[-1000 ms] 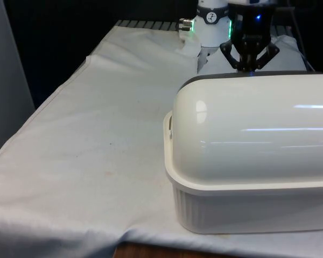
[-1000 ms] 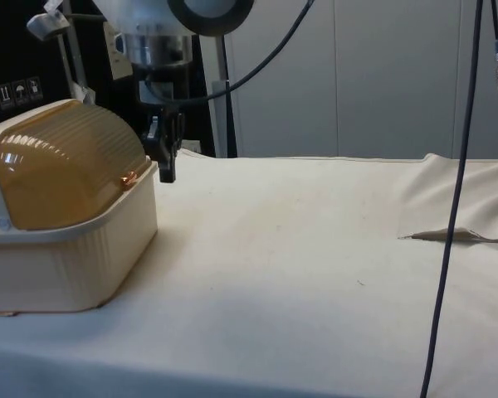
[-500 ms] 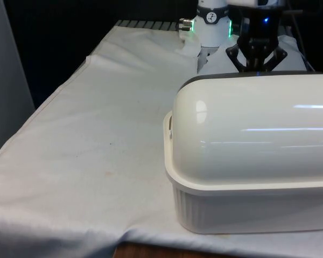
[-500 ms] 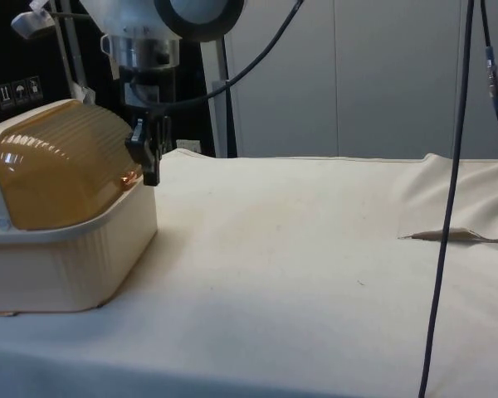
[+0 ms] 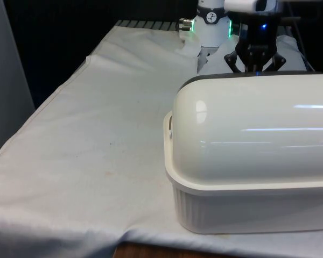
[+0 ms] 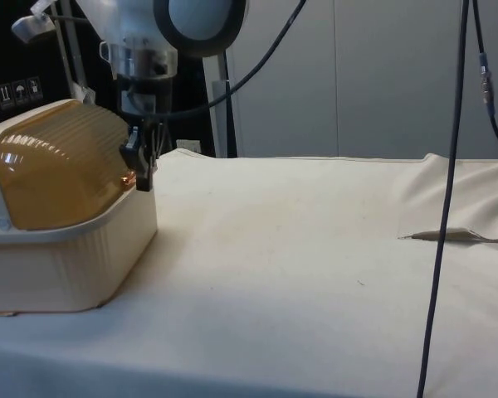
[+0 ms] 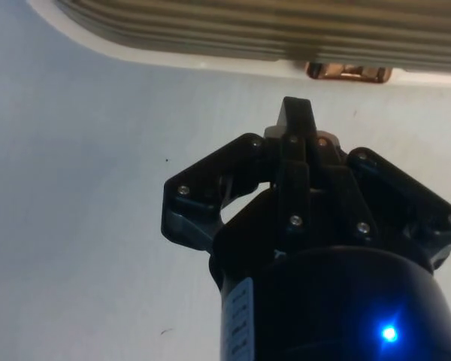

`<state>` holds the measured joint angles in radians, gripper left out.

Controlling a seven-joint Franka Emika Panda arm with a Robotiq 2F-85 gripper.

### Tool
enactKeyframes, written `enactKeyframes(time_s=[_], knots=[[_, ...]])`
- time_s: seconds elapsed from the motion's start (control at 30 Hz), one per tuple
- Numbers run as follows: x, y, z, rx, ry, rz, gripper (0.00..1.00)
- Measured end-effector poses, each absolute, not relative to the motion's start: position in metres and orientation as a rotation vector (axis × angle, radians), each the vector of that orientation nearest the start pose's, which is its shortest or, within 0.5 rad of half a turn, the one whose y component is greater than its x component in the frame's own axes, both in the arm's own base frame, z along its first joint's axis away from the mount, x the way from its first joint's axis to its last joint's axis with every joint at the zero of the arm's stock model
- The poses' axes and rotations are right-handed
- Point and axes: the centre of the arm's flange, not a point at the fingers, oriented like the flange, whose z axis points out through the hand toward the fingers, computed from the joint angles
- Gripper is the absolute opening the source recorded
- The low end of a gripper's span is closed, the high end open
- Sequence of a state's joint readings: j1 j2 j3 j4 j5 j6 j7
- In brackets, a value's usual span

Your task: Open the lid, then close it.

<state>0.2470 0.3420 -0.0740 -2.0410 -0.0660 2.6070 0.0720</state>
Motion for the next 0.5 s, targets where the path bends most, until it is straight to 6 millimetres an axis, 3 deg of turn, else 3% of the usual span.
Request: enactKeyframes(time_s=[0.5], knots=[[0.6129, 0.1090, 0.2959, -3.135, -0.252, -0.421, 0.00]])
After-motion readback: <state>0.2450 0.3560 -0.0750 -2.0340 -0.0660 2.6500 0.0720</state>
